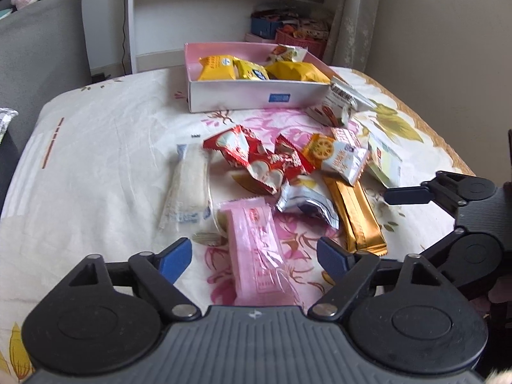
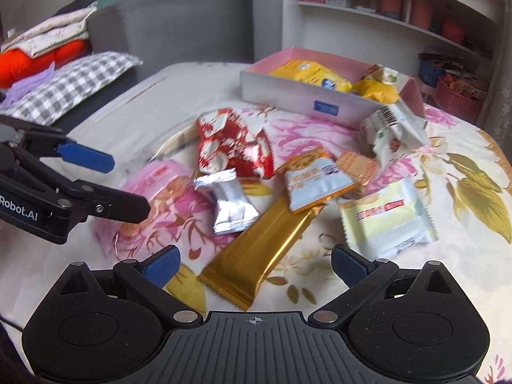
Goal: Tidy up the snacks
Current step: 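Grasp the pink wrapped pack with the left tool while the right grasps the gold bar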
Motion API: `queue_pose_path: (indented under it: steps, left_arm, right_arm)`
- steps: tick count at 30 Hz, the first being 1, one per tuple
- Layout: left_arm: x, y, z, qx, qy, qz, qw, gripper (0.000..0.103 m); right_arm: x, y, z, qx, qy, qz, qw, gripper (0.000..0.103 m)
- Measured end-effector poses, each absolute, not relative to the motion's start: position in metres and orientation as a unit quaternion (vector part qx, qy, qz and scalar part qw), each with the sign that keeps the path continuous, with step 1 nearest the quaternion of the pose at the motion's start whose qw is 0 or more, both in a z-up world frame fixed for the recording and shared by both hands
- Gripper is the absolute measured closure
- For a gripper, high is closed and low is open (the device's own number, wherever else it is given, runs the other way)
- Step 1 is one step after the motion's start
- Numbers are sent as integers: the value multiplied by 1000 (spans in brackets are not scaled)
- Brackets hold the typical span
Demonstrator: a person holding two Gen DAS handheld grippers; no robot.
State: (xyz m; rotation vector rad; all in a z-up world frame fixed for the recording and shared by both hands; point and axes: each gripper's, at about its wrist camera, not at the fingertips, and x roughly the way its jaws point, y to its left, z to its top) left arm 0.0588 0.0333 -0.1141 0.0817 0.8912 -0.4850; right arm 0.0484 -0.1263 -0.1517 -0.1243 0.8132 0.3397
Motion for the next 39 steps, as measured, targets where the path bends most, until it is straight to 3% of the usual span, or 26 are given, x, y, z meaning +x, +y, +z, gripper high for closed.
queue_pose_path:
  steps: [8,28,30,33,38,39]
  left_arm:
    - [58,30,-125,58,449,-232,861,42]
    - [60,24,-130,75,442,-235,862,55]
    - [61,25,-129,71,443,-234,862,60]
    - [64,28,-127,58,447,-233,862,67]
    - [66,31,-125,42,452,-229,861,73]
    - [66,31,-124,40,452,-229,861,73]
  right_arm:
    - [48,-128,-158,-78,391,164,902,0]
    - [60,-129,-158,-71,397,148,903,2]
    - [61,-129,-156,-72,396,150,903,5]
    - [61,-129,-153,-73,394,151,904,18]
    - [62,-135,-148,-70,395,138,905,54]
    - [63,-136,-147,-70,396,134,906,57]
